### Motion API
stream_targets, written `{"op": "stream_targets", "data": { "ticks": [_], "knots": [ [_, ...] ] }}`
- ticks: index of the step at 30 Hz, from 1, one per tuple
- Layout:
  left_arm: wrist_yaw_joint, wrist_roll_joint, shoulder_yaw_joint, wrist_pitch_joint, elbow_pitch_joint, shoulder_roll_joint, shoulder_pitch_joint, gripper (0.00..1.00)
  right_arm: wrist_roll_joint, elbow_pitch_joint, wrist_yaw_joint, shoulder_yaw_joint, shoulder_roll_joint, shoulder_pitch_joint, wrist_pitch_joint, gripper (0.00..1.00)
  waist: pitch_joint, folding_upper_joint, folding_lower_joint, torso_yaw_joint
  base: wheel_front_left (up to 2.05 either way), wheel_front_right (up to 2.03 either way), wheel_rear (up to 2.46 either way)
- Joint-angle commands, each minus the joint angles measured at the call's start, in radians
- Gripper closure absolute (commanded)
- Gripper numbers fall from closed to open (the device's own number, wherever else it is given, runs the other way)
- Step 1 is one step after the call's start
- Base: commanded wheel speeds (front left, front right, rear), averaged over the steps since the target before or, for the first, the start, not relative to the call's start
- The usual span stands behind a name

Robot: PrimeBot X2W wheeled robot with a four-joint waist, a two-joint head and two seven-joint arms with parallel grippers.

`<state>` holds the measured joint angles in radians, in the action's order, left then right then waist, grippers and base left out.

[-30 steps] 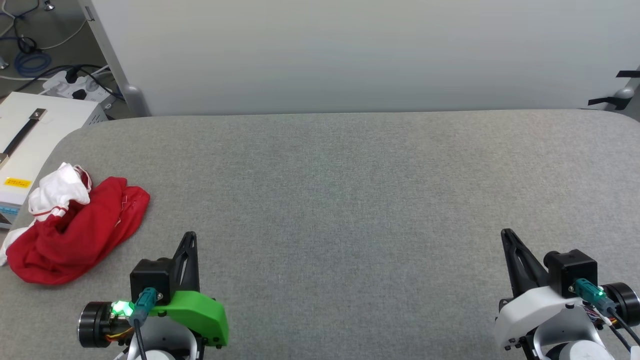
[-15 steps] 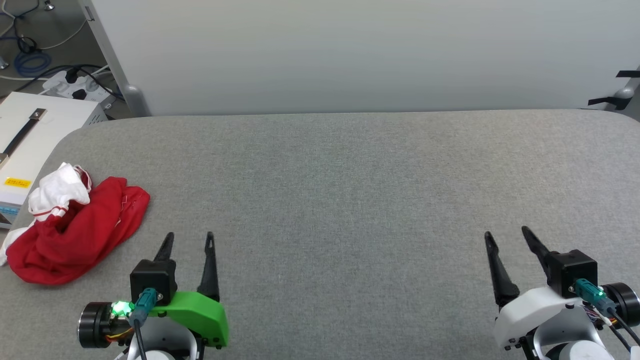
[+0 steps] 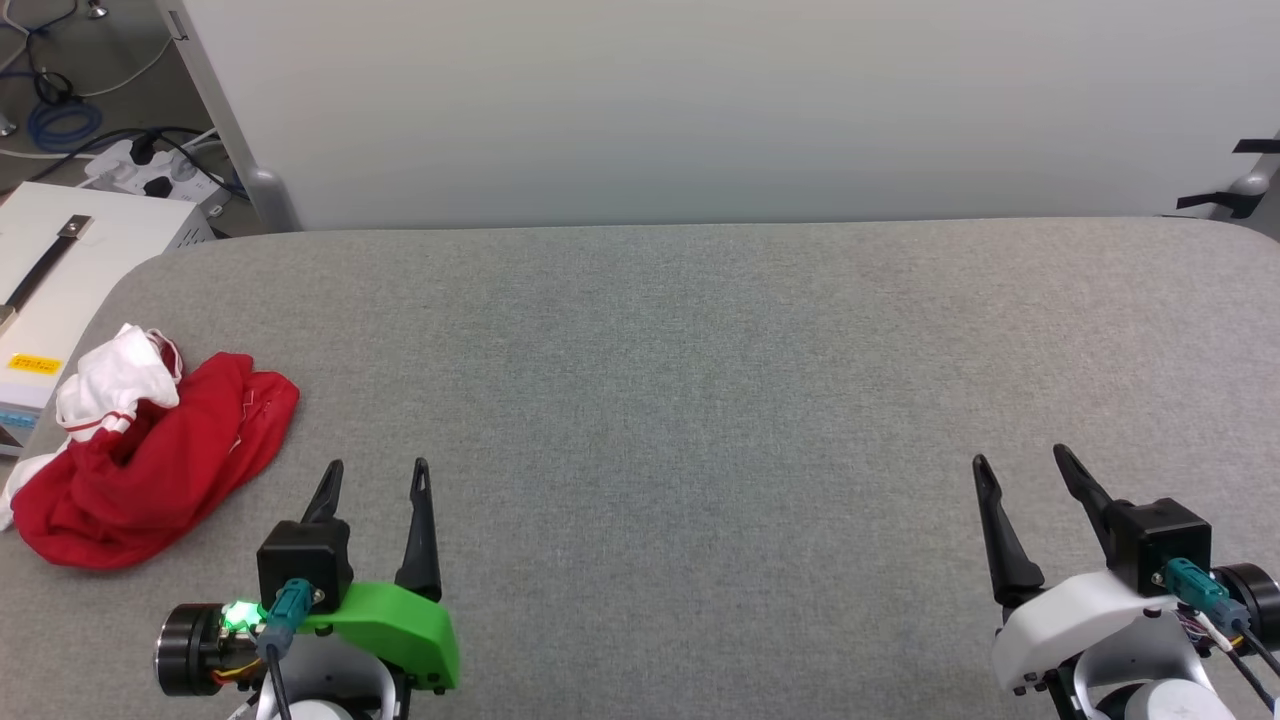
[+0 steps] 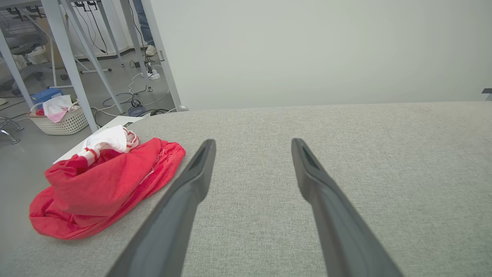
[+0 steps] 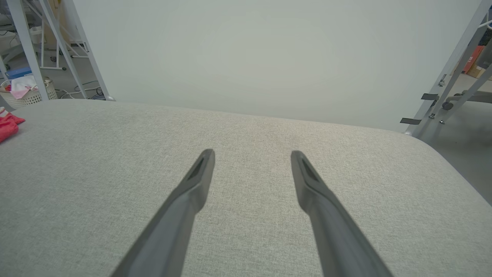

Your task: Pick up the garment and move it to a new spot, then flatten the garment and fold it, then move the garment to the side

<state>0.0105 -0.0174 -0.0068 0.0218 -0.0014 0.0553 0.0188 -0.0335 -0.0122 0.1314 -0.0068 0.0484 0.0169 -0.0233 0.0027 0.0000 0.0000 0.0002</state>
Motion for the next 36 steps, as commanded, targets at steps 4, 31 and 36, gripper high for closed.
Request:
{"op": "stream_targets", "data": {
  "ticks": [4, 31, 36],
  "knots": [
    [0.013, -0.003, -0.007, 0.022, -0.008, -0.001, -0.003, 0.00, -0.029, -0.015, 0.000, -0.007, 0.001, -0.001, -0.023, 0.00, 0.000, 0.0000, 0.0000, 0.001, 0.00, 0.00, 0.00],
    [0.033, -0.006, -0.023, 0.080, -0.008, -0.002, 0.005, 0.00, -0.104, -0.024, 0.000, -0.008, 0.001, 0.016, -0.080, 0.00, 0.001, 0.0000, 0.0000, 0.006, 0.00, 0.00, 0.00],
    [0.035, -0.006, -0.028, 0.090, -0.009, -0.002, 0.006, 0.00, -0.113, -0.026, 0.000, -0.009, 0.001, 0.019, -0.090, 0.00, 0.003, 0.0000, 0.0000, 0.006, 0.00, 0.00, 0.00]
  ]
}}
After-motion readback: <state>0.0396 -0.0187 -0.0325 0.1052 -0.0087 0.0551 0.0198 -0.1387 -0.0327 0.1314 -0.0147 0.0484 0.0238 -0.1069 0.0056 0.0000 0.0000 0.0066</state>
